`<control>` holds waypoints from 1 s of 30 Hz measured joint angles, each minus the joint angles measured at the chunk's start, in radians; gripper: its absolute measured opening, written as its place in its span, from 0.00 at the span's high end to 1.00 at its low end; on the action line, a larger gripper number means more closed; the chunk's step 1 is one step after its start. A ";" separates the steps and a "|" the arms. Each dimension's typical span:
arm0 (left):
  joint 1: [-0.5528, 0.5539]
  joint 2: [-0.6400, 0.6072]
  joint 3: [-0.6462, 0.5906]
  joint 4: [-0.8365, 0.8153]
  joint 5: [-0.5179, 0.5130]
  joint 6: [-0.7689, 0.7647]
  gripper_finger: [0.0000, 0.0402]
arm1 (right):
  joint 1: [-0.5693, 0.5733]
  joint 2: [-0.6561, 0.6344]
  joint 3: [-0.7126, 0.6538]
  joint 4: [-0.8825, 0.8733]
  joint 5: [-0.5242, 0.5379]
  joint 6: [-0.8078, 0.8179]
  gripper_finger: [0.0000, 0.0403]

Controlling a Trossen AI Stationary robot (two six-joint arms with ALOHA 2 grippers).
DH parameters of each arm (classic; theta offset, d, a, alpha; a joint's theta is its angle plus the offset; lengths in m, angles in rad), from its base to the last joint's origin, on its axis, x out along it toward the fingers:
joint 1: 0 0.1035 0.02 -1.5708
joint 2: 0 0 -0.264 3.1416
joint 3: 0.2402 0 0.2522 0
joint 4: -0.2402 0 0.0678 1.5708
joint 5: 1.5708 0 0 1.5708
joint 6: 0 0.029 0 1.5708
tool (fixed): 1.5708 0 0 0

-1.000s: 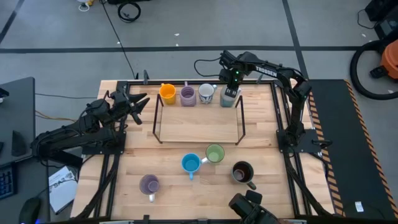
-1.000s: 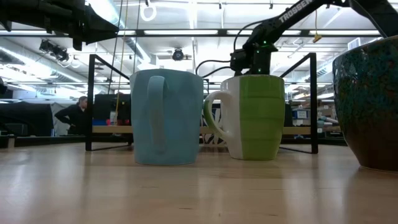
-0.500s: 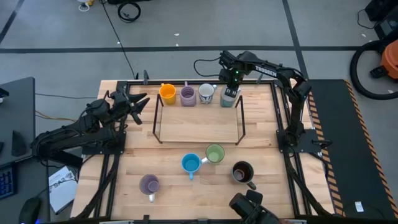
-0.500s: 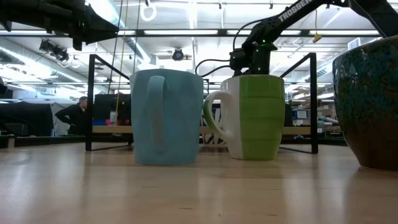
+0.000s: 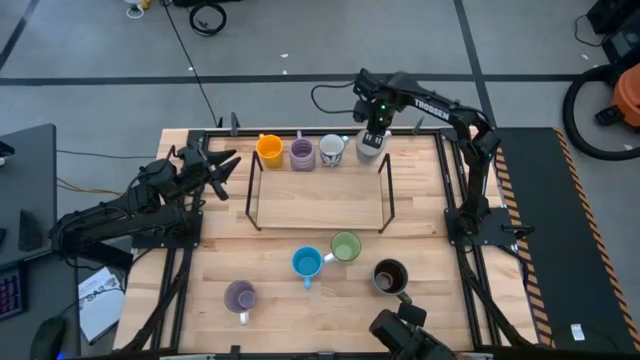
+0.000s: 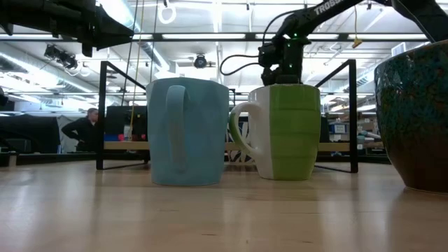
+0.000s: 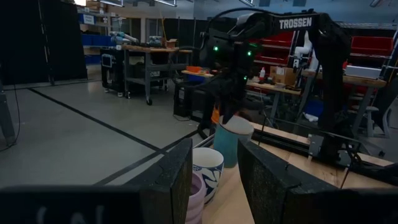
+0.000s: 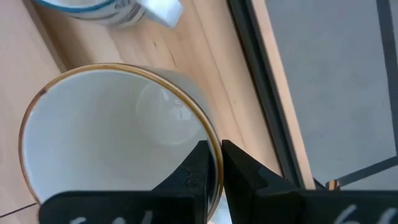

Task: Place coffee mugs
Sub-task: Put the blue mug on the shelf

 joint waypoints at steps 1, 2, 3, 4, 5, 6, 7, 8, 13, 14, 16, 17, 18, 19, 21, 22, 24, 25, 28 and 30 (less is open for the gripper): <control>0.000 0.000 0.000 0.000 0.000 0.000 0.66 | 0.000 0.000 0.012 -0.007 0.000 0.000 0.91; 0.000 0.000 0.000 0.000 0.000 0.000 0.66 | 0.001 0.000 0.024 -0.014 -0.001 0.000 0.91; 0.000 0.000 0.000 0.000 0.000 0.000 0.66 | 0.002 0.000 0.036 -0.022 -0.001 0.003 0.91; 0.000 0.000 0.000 0.000 0.000 0.000 0.66 | 0.003 0.000 0.047 -0.031 -0.001 0.006 0.91; 0.000 0.000 0.000 0.000 0.000 0.000 0.66 | 0.004 0.000 0.058 -0.043 -0.002 0.008 0.91; 0.000 0.000 0.000 0.000 0.000 0.000 0.66 | 0.006 0.000 0.069 -0.055 -0.002 0.008 0.91; 0.000 0.000 0.000 0.000 0.000 0.000 0.66 | 0.008 0.000 0.079 -0.065 -0.003 0.008 0.91; 0.000 0.000 0.000 0.000 0.000 0.000 0.66 | 0.010 0.000 0.088 -0.074 -0.003 0.008 0.91; 0.000 0.000 0.000 0.000 0.000 0.000 0.66 | 0.030 -0.001 0.135 -0.143 -0.007 0.012 0.91; 0.000 0.000 0.000 -0.001 0.000 0.000 0.66 | 0.035 -0.001 0.145 -0.155 -0.008 0.012 0.91; 0.000 0.000 0.000 -0.001 0.000 0.000 0.66 | 0.048 -0.001 0.161 -0.168 -0.008 0.012 0.91; 0.000 0.000 0.000 -0.001 0.000 0.000 0.66 | 0.055 -0.001 0.169 -0.173 -0.012 0.012 0.91; 0.000 0.000 0.000 -0.001 0.000 0.000 0.66 | 0.063 -0.001 0.176 -0.178 -0.021 0.012 0.91; 0.000 0.000 0.000 -0.001 0.000 0.000 0.66 | 0.070 -0.001 0.183 -0.182 -0.032 0.012 0.91; 0.000 0.000 0.000 -0.001 0.000 0.000 0.66 | 0.090 -0.002 0.189 -0.189 -0.046 0.013 0.91; 0.000 0.000 0.000 -0.001 0.000 0.000 0.66 | 0.101 -0.002 0.189 -0.193 -0.047 0.013 0.91; 0.000 0.000 0.000 -0.001 0.000 0.000 0.66 | 0.122 -0.002 0.189 -0.207 -0.060 0.012 0.91; 0.000 0.000 0.000 -0.001 0.000 0.000 0.66 | 0.132 -0.002 0.189 -0.211 -0.075 0.011 0.91; 0.000 0.000 0.000 -0.001 0.000 0.000 0.66 | 0.166 -0.002 0.189 -0.211 -0.092 0.011 0.91; 0.000 0.000 0.000 -0.001 0.000 0.000 0.66 | 0.187 -0.002 0.189 -0.223 -0.094 0.017 0.91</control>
